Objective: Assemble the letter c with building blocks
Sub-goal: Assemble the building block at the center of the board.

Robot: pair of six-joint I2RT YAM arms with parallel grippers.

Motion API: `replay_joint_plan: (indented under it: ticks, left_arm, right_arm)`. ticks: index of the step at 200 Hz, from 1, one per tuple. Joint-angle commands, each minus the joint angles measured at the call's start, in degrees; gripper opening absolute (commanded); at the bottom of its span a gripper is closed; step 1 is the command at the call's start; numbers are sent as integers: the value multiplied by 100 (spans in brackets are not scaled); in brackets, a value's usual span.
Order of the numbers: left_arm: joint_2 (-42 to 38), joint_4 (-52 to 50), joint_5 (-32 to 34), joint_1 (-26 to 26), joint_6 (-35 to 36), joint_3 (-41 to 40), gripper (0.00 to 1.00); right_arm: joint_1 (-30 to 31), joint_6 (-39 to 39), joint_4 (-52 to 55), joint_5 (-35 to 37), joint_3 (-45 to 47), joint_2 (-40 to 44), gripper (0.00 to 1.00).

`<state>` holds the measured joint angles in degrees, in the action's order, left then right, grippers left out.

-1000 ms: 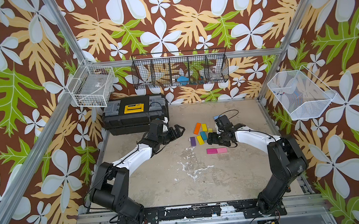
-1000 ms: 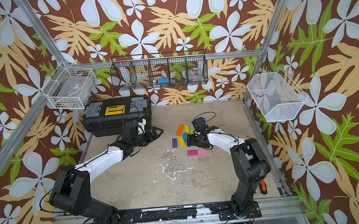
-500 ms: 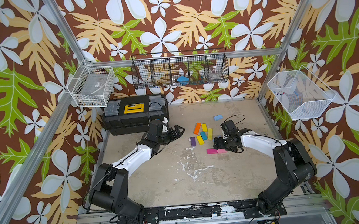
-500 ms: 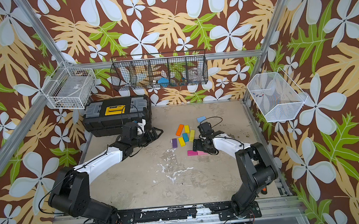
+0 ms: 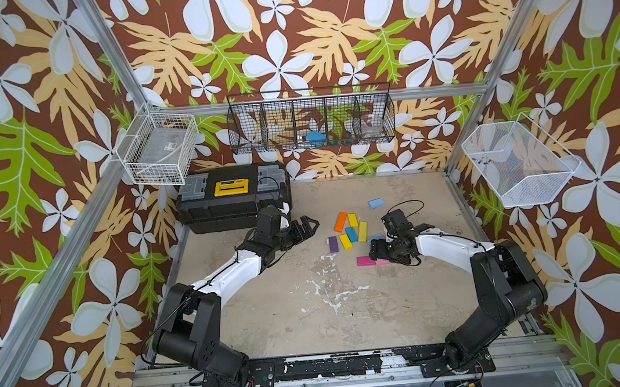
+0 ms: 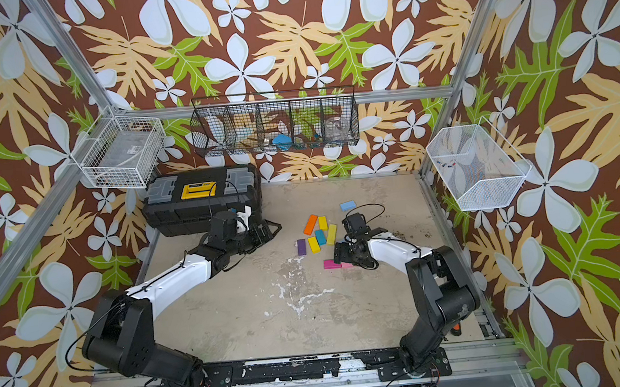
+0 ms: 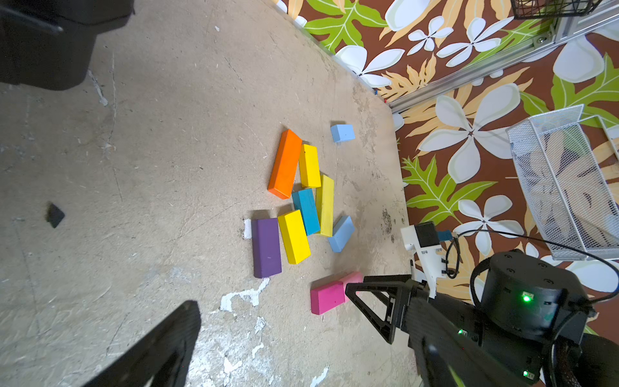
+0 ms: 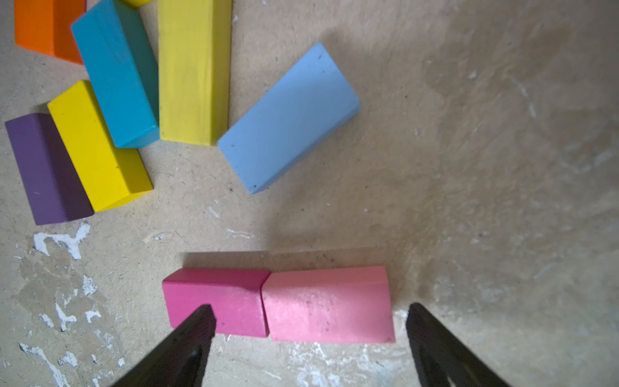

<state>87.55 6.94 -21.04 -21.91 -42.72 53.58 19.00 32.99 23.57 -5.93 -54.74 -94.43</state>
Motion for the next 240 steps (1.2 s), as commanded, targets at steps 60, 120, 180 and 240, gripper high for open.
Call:
replay_joint_plan:
  ticks: [60, 120, 180, 240]
  left_arm:
    - [-10, 59, 26, 3, 33, -23, 100]
    - [-10, 79, 14, 3, 17, -32, 100]
    - [-10, 79, 20, 3, 9, -38, 100]
    - [-10, 65, 25, 10, 41, -7, 100]
  right_arm:
    - [-6, 93, -134, -154, -1, -58, 91]
    - [-11, 102, -160, -215, 19, -66, 91]
    - [-5, 111, -160, -250, 31, -49, 90]
    - [-8, 90, -38, -163, -133, 58, 90]
